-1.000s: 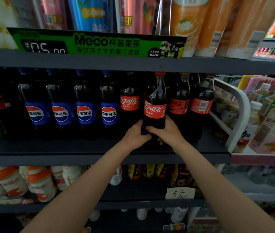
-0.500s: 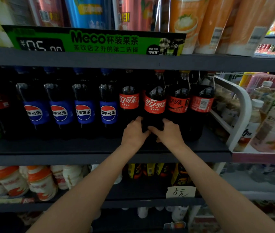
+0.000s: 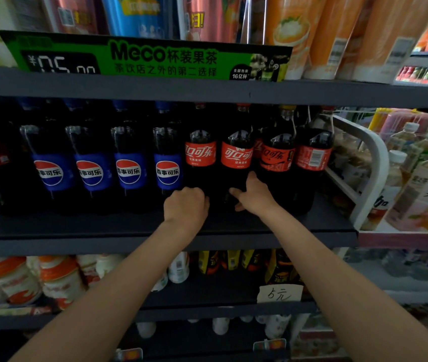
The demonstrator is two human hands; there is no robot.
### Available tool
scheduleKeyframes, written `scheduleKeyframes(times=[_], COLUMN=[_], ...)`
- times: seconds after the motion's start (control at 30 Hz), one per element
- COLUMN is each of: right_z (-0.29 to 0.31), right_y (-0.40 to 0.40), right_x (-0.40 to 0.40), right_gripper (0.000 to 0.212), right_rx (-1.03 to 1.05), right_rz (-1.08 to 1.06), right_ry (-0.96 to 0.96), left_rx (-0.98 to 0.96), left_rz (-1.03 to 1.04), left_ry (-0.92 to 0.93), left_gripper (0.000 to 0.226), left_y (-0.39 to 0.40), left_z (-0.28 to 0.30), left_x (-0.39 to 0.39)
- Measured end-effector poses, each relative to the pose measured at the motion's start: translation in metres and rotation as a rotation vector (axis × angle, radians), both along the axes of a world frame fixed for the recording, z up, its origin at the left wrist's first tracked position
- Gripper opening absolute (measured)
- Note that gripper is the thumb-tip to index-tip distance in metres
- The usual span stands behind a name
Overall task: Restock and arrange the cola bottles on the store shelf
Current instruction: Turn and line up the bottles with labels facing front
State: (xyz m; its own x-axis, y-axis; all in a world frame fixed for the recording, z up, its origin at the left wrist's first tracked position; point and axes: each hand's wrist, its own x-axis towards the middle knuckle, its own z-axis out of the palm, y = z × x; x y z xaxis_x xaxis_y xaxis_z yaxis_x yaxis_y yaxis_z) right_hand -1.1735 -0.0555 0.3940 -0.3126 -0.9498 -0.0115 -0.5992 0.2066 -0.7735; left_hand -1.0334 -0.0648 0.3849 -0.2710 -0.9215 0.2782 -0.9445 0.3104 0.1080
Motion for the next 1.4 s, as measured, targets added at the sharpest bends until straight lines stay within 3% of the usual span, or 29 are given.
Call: scheduleKeyframes(times=[0.17, 0.4, 0.6, 0.77, 0.83, 0.9, 1.03, 1.1, 1.2, 1.4], right_z=[-0.001, -0.027, -0.023, -0.005, 0.001, 0.001, -0.009, -0.013, -0.015, -0.023], right_y=[0.000, -0.001, 0.005, 0.041, 0.050, 0.056, 0.052, 0.045, 0.034, 0.023], right_x=[0.005, 0.018, 0.022, 0.002, -0.014, -0.029, -0.045, -0.045, -0.042, -0.052], right_gripper=[0.061, 0.044, 0.045, 0.018, 0.015, 0.021, 0.051, 0.051, 0.054, 0.052], right_rx=[0.051, -0.056, -0.030, -0.507, -0.594, -0.559, -0.273, -0.210, -0.155, -0.199], right_rz=[-0.035, -0.143, -0.149, -0.283, -0.363, -0.412, -0.339, -0.298, -0.298, -0.306], right_ry=[-0.002, 0.102, 0.195, 0.275, 0.251, 0.224, 0.172, 0.140, 0.129, 0.138], left_rx=[0.014, 0.032, -0.043, -0.064, -0.043, 0.017, 0.225, 0.284, 0.287, 0.162], left_rz=[0.014, -0.035, -0.124, -0.386, -0.446, -0.465, -0.444, -0.477, -0.511, -0.312], left_ry=[-0.010, -0.071, -0.101, 0.165, 0.294, 0.383, 0.453, 0.453, 0.425, 0.537], left_gripper=[0.039, 0.038, 0.026, 0.025, 0.028, 0.035, 0.051, 0.052, 0.047, 0.031], left_y=[-0.002, -0.004, 0.007, 0.014, 0.014, 0.016, 0.015, 0.013, 0.011, 0.006], left_z=[0.010, 0.018, 0.018, 0.024, 0.023, 0.020, 0.014, 0.012, 0.007, 0.005], left_x=[-0.004, 0.000, -0.005, -0.026, -0.039, -0.053, -0.068, -0.069, -0.063, -0.051])
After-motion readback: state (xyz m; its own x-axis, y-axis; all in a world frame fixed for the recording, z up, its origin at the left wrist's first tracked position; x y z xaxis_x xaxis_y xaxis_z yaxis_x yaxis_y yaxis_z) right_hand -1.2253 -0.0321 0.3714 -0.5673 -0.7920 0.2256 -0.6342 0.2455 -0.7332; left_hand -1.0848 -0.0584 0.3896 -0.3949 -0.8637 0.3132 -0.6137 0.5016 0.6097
